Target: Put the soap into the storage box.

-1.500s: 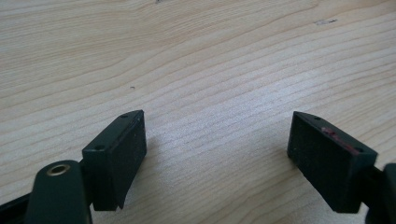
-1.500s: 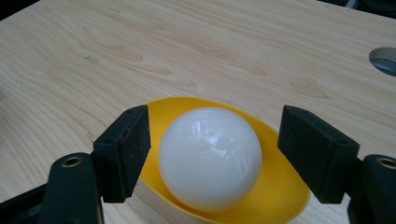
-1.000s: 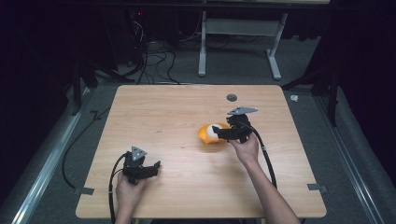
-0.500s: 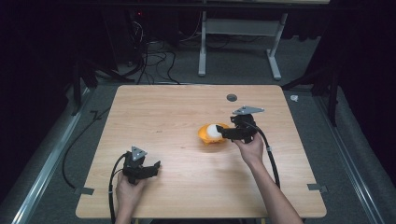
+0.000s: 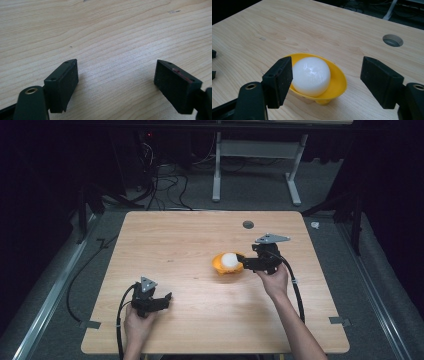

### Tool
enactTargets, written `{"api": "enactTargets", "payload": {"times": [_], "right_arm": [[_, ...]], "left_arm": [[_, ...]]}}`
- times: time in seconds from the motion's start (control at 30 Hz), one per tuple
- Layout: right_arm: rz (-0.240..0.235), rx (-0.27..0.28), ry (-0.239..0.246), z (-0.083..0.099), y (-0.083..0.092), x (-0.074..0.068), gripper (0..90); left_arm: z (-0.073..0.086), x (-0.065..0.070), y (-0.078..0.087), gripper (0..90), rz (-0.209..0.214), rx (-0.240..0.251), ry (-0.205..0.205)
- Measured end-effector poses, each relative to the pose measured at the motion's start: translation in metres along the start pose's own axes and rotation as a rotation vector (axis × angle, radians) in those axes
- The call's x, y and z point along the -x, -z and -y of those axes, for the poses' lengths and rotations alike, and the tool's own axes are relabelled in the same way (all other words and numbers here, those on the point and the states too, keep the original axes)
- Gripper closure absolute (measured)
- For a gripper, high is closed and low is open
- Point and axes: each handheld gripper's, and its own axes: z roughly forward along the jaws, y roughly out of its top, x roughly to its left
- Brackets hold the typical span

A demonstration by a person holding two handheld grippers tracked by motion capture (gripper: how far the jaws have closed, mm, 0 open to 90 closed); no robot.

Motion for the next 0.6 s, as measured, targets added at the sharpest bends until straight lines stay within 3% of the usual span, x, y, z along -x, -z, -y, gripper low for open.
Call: {"api": "enactTargets", "payload": {"times": [0.4,0.43,0.6], "right_arm": [[0.021,0.027,0.005,0.002,0.015,0.002,27.3],[0.023,0.048,-0.003,0.005,0.019,0.004,29.1],[0.031,0.046,-0.024,0.012,0.023,0.009,29.2]], "left_arm": [[0.0,0.0,0.0,20.1,-0.001,0.0,-0.001],[0.0,0.0,0.0,20.1,0.0,0.0,0.001],[0.0,0.0,0.0,20.0,0.0,0.002,0.001]]}}
